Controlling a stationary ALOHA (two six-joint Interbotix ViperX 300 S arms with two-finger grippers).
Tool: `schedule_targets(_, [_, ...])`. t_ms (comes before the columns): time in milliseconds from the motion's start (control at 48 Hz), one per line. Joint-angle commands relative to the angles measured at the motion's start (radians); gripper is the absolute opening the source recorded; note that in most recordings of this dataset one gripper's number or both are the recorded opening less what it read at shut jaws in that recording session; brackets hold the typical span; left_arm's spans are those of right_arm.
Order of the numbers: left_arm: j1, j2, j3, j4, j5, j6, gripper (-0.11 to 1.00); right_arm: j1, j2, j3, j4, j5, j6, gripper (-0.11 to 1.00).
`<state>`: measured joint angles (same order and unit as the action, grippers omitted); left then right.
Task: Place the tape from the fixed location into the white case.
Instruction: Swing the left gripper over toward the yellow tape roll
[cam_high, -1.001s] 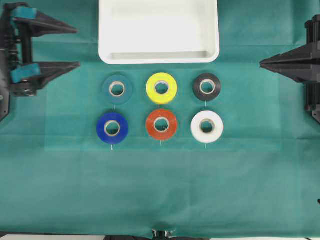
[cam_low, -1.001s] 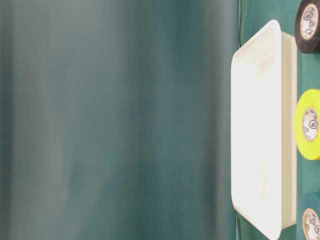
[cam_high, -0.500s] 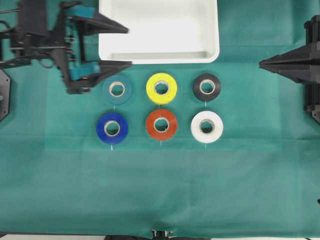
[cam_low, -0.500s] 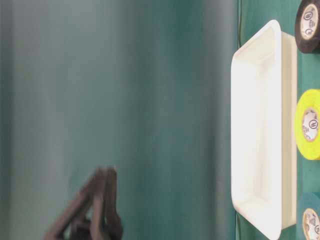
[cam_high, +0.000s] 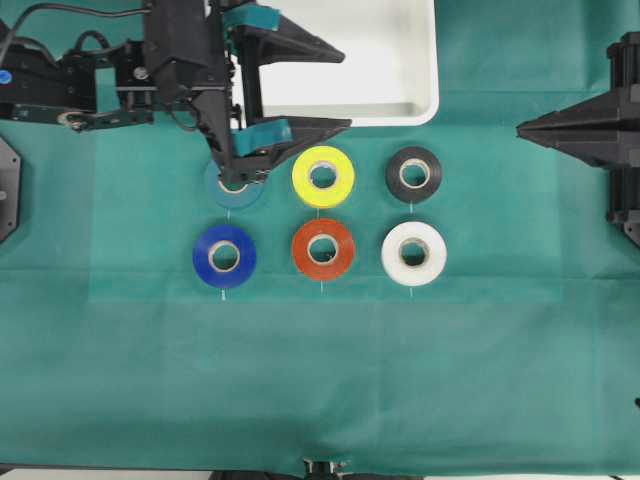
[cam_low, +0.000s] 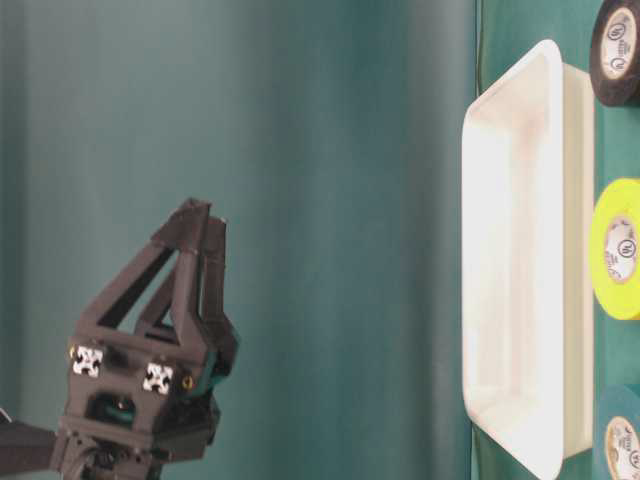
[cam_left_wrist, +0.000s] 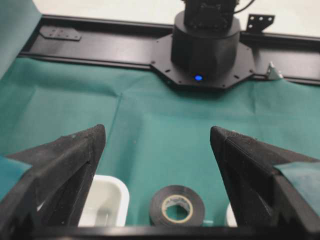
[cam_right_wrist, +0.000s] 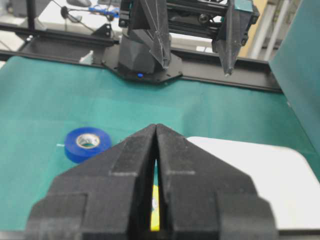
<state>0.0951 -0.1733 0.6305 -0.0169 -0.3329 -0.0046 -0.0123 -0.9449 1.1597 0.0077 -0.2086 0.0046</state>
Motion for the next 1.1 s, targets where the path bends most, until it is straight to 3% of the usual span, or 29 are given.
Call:
schedule_targets(0, [-0.002,-0.003,-0.035,0.002,0.005,0.000,0.92,-0.002,0.006,-0.028,0.000,-0.002,-0.002,0.00])
schedule_targets(250, [-0.002,-0.003,-0.041,0.002,0.060,-0.009,0.92,-0.002,0.006,-0.028,0.000,-0.002,-0.002,0.00])
schedule_targets(417, [-0.005,-0.003,-0.071,0.000,0.189,-0.014,0.92,-0.002,0.006,-0.029,0.000,0.005,-0.002,0.00])
schedule_targets(605, [-0.015,0.000,-0.184,-0.002,0.466,-0.015,0.92,-0.002,0.006,-0.032,0.000,0.008,-0.002,0.00])
schedule_targets(917, [-0.026,0.069,-0.362,0.000,0.919,-0.077,0.92,-0.002,0.006,-0.037,0.000,0.018,-0.002,0.00])
schedule_targets(1084, [-0.037,0.100,-0.428,0.000,1.048,-0.078,0.92,-0.002,0.006,-0.038,-0.002,0.023,-0.002,0.00])
